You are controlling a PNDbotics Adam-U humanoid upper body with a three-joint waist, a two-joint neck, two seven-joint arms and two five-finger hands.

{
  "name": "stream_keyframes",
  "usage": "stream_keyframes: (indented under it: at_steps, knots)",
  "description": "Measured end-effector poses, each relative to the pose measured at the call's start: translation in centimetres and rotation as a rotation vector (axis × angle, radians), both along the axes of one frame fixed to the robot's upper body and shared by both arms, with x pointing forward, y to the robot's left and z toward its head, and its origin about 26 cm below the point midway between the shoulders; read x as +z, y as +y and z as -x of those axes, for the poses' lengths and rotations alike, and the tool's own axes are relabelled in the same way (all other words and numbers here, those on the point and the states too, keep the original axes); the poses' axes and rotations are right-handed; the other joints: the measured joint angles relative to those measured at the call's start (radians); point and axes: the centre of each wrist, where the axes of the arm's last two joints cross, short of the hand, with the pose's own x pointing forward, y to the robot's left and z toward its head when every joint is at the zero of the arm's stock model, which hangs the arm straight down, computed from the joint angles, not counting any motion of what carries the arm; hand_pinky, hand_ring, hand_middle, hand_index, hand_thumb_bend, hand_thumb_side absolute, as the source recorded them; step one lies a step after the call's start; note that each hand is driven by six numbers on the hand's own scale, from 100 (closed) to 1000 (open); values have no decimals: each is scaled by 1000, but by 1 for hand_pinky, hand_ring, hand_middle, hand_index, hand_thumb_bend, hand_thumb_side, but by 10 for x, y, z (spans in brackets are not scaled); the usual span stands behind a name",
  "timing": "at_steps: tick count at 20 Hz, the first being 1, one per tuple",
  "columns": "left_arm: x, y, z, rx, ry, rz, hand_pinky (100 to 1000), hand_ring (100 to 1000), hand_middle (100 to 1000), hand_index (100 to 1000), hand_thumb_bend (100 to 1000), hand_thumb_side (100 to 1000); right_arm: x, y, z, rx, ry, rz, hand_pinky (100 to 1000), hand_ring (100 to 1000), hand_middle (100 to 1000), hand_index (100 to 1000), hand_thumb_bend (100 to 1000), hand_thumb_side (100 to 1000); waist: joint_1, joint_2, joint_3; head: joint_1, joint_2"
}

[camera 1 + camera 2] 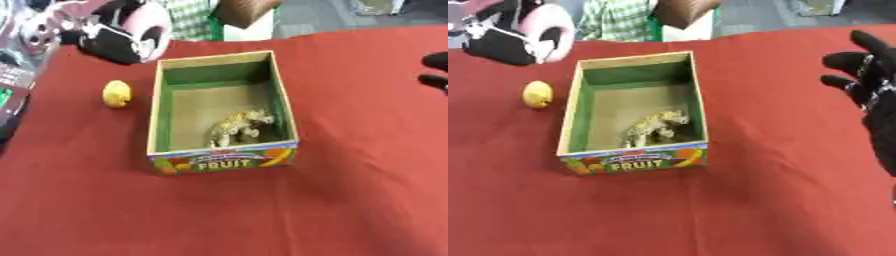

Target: Pick up objects on the table and place them in the box.

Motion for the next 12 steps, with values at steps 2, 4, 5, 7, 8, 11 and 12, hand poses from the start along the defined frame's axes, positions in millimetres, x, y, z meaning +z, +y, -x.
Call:
stream_keyframes:
  at_steps: [2, 4, 5, 7, 8, 11, 12]
  knots:
    - [-2, -11, -8, -17, 2, 10, 123, 331, 372, 471, 100, 345, 1, 0, 0, 2, -2, 1, 840, 880, 735, 962, 100, 1000, 0, 0, 0, 4, 2]
    - [-6, -21, -15, -34, 4, 20, 129, 335, 375, 474, 100, 338, 1, 1, 0, 3, -2, 2, 840, 880, 735, 963, 100, 1000, 0, 1, -2, 8, 2]
    - [-9, -26, -19, -42, 5, 25, 134, 339, 379, 476, 100, 333, 2, 1, -1, 5, -4, 2, 840, 880, 735, 963, 100, 1000, 0, 2, -4, 10, 2]
    - [-16, -36, -25, -59, 10, 32, 147, 348, 387, 484, 100, 323, 3, 1, -1, 7, -9, 2, 840, 880, 735, 963, 100, 1000, 0, 9, -8, 11, 2]
    - [-20, -41, -28, -67, 13, 34, 152, 352, 390, 487, 100, 319, 3, 1, -1, 7, -9, 2, 840, 880, 735, 963, 100, 1000, 0, 13, -8, 11, 2]
    - [-31, -52, -36, -80, 27, 33, 177, 370, 400, 501, 100, 306, 3, 2, -1, 9, -10, 3, 841, 880, 735, 964, 100, 1000, 1, 21, -10, 11, -3]
    - [-35, -55, -39, -80, 33, 31, 182, 375, 404, 512, 100, 302, 3, 2, -1, 11, -9, 4, 841, 880, 734, 964, 100, 1000, 2, 25, -12, 11, -6]
